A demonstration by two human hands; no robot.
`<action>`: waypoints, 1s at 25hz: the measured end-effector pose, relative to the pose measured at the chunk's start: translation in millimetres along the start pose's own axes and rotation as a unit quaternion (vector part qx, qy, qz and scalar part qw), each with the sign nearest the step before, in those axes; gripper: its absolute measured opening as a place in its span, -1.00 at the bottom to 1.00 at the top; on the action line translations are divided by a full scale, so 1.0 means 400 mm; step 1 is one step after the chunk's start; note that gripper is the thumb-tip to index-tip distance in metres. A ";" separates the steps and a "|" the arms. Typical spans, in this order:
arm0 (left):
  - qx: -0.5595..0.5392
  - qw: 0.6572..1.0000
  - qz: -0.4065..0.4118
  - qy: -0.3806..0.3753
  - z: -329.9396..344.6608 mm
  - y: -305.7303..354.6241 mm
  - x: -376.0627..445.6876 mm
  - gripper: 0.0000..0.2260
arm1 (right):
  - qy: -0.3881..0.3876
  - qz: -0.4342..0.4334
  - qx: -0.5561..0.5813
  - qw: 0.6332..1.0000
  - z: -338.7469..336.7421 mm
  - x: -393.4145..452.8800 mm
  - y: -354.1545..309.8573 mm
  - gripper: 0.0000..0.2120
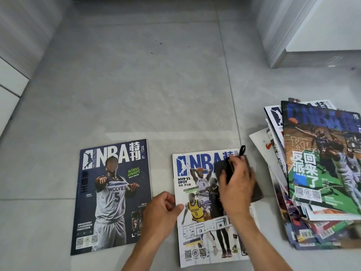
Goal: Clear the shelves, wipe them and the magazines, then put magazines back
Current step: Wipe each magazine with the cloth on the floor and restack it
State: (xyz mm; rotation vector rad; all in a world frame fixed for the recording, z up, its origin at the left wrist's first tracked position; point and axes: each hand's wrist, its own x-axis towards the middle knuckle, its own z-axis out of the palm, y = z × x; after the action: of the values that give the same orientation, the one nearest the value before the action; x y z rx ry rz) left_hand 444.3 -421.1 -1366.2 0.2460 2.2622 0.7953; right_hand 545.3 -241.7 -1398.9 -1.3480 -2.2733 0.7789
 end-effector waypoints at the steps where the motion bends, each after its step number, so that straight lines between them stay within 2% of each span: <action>1: -0.001 1.000 0.000 0.000 0.001 0.000 -0.001 -0.83 | -0.014 0.006 0.025 1.000 0.030 -0.019 -0.048 -0.65; 2: -0.005 1.000 0.001 0.002 0.001 0.000 -0.001 -0.82 | -0.047 -0.042 0.036 0.997 0.056 -0.043 -0.085 -0.69; 3: -0.008 1.000 0.002 0.004 0.001 0.000 -0.001 -0.81 | -0.084 -0.134 0.019 0.987 0.078 -0.069 -0.101 -0.73; 5: -0.006 1.000 0.005 0.005 0.000 0.001 0.000 -0.80 | -0.137 -0.324 -0.052 0.935 0.078 -0.074 -0.071 -0.71; 6: -0.007 1.000 0.004 0.004 -0.001 0.001 -0.001 -0.81 | -0.141 -0.364 -0.093 0.916 0.055 -0.051 -0.038 -0.65; 8: -0.008 1.000 0.008 0.001 -0.001 -0.002 -0.001 -0.82 | -0.125 -0.333 -0.190 0.915 0.001 -0.009 0.028 -0.55; 10: -0.001 1.000 0.015 0.002 0.001 -0.001 -0.002 -0.84 | -0.072 -0.207 -0.242 0.945 -0.026 0.011 0.055 -0.49; 12: -0.001 1.000 0.013 0.007 0.003 0.002 -0.003 -0.84 | -0.048 -0.116 -0.236 0.964 0.024 -0.005 -0.017 -0.44; 13: 0.001 1.000 0.015 0.011 0.003 0.004 -0.003 -0.83 | -0.054 -0.128 -0.228 0.964 0.071 -0.031 -0.070 -0.43; 14: 0.003 1.000 0.015 0.013 0.001 0.005 -0.003 -0.82 | -0.073 -0.183 -0.221 0.955 0.115 -0.060 -0.119 -0.44; 16: 0.005 1.000 0.013 0.009 -0.002 0.003 0.002 -0.81 | -0.129 -0.302 -0.222 0.918 0.149 -0.069 -0.152 -0.46; 17: 0.004 1.000 0.011 0.004 -0.003 -0.001 0.003 -0.81 | -0.144 -0.324 -0.229 0.906 0.131 -0.046 -0.131 -0.47; 19: 0.000 1.000 0.005 -0.010 -0.006 0.001 0.000 -0.82 | -0.132 -0.279 -0.255 0.916 0.060 -0.001 -0.041 -0.48; 21: 0.004 1.000 0.008 -0.009 -0.006 0.007 -0.001 -0.84 | -0.104 -0.147 -0.267 0.947 -0.015 0.045 0.047 -0.48; 23: 0.006 1.000 0.004 -0.001 -0.008 0.016 0.002 -0.84 | -0.083 -0.045 -0.252 0.963 -0.030 0.065 0.058 -0.46; 25: 0.002 1.000 -0.007 -0.006 -0.007 0.020 0.006 -0.83 | -0.064 -0.057 -0.251 0.964 0.023 0.024 -0.020 -0.43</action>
State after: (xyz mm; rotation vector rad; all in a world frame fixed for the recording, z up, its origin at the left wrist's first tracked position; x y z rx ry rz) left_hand 440.1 -415.0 -1361.1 0.2371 2.2515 0.7802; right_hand 530.0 -238.6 -1400.6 -1.3808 -2.7457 0.2597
